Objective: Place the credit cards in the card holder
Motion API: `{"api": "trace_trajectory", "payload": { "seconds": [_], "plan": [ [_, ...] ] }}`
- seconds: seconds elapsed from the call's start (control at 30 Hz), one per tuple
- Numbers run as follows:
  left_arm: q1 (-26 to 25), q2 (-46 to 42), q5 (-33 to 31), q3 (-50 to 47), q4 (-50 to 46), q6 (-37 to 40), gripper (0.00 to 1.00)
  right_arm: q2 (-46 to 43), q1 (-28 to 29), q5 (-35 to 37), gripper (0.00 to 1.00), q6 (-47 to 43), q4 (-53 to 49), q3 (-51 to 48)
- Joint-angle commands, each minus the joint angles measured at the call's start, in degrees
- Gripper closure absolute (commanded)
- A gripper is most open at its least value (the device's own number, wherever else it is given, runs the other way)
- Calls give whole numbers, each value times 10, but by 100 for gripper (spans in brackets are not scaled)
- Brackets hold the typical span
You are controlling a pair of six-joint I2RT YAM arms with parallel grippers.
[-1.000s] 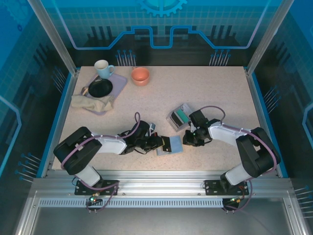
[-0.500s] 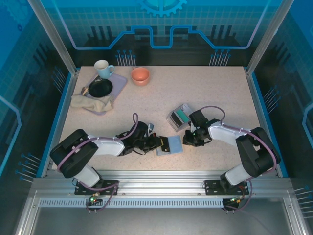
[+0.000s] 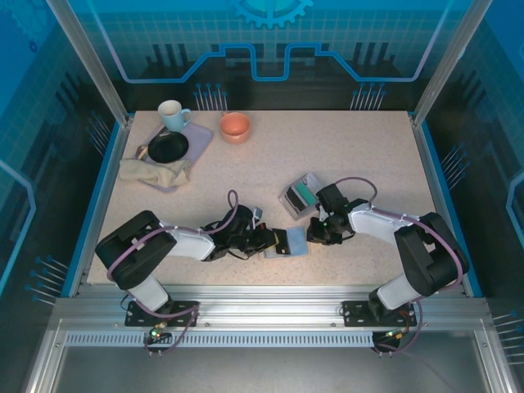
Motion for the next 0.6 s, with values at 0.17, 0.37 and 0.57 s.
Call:
{"api": "trace_trajectory", "payload": {
  "seconds": [0.17, 0.37, 0.57],
  "plan": [
    [-9, 11, 12, 14, -7, 7, 96, 32, 30, -21, 83, 10, 9, -19],
    [-8, -12, -17, 1, -78, -30, 97, 32, 30, -13, 83, 7, 1, -15],
    [-10, 8, 2, 5, -44, -43, 96, 35, 30, -13, 83, 6, 2, -15]
  ]
}}
